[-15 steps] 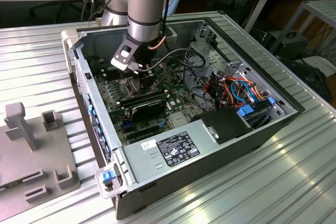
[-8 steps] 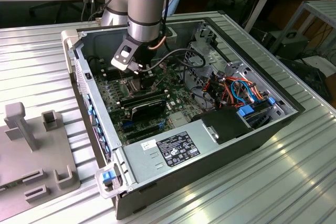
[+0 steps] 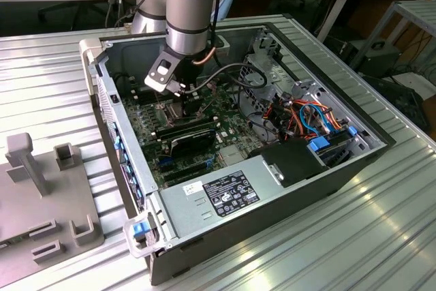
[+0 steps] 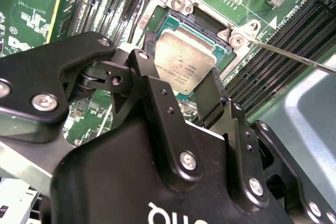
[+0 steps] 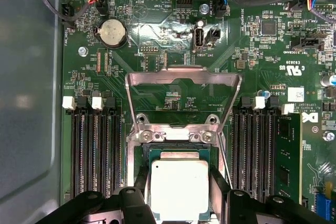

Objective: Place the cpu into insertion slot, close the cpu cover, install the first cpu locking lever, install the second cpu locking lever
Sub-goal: 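Place the cpu into insertion slot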

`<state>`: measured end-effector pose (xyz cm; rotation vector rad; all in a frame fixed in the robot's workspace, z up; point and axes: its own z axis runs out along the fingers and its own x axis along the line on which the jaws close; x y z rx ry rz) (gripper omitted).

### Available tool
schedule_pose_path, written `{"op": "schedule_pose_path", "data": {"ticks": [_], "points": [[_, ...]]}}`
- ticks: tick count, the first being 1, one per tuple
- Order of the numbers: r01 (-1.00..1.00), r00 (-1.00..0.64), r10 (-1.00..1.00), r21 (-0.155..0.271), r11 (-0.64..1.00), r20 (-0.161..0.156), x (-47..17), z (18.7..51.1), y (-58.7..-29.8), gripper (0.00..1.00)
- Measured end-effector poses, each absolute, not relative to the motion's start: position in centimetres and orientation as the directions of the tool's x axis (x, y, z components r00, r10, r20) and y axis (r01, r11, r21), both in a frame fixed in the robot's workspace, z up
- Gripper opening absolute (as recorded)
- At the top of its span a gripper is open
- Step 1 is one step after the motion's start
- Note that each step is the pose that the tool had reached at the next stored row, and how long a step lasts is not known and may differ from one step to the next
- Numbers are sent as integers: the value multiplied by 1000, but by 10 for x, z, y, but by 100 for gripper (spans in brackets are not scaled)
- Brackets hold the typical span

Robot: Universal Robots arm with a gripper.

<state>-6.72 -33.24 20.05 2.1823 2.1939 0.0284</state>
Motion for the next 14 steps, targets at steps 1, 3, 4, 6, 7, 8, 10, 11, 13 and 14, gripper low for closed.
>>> {"op": "schedule_pose_path", "data": {"ticks": [1,3,4,6,7,8,10,11,13,14], "points": [[999,-5,1000,46,6,-20,-67,200,-332,55],[999,-5,1000,46,6,-21,-67,199,-332,55],[999,-5,1000,46,6,-21,-67,199,-332,55],[999,-5,1000,46,6,-21,-67,199,-332,55],[999,-5,1000,46,6,-21,-66,198,-332,55],[999,-5,1000,46,6,-21,-66,198,-332,55],[999,-5,1000,46,6,-21,-66,198,-332,55],[999,-5,1000,46,6,-21,-66,198,-332,55],[999,-5,1000,46,6,-21,-66,198,-332,55],[999,-5,1000,46,6,-21,-66,198,-332,55]]}}
